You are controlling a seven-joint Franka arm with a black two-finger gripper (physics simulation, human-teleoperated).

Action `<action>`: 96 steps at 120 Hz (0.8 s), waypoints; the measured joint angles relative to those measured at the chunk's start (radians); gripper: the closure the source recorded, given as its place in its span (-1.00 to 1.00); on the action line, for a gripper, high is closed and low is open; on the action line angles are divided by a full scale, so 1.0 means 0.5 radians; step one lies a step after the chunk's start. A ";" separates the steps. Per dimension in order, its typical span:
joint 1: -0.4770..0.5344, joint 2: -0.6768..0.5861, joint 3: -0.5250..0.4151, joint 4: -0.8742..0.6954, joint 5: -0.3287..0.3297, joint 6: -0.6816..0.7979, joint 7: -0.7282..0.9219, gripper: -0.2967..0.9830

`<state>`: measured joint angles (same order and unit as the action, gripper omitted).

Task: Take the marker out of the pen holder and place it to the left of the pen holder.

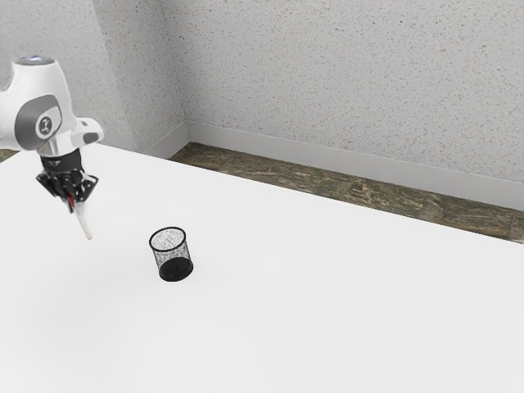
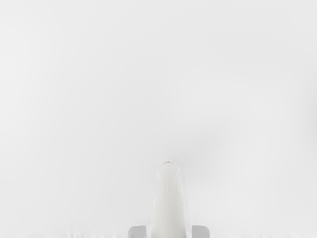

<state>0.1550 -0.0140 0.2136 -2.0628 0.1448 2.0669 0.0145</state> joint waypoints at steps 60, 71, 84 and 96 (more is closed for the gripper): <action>-0.057 0.331 0.017 0.028 -0.051 -0.031 -0.002 -0.11; -0.070 0.219 0.048 0.160 -0.051 -0.057 0.013 -0.25; -0.108 -0.163 0.073 0.675 0.075 -0.343 0.046 -0.35; -0.418 -0.401 -0.045 0.886 0.130 -0.726 0.077 -0.41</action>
<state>-0.0540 -0.2146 0.1912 -1.6198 0.2097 1.7042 0.0528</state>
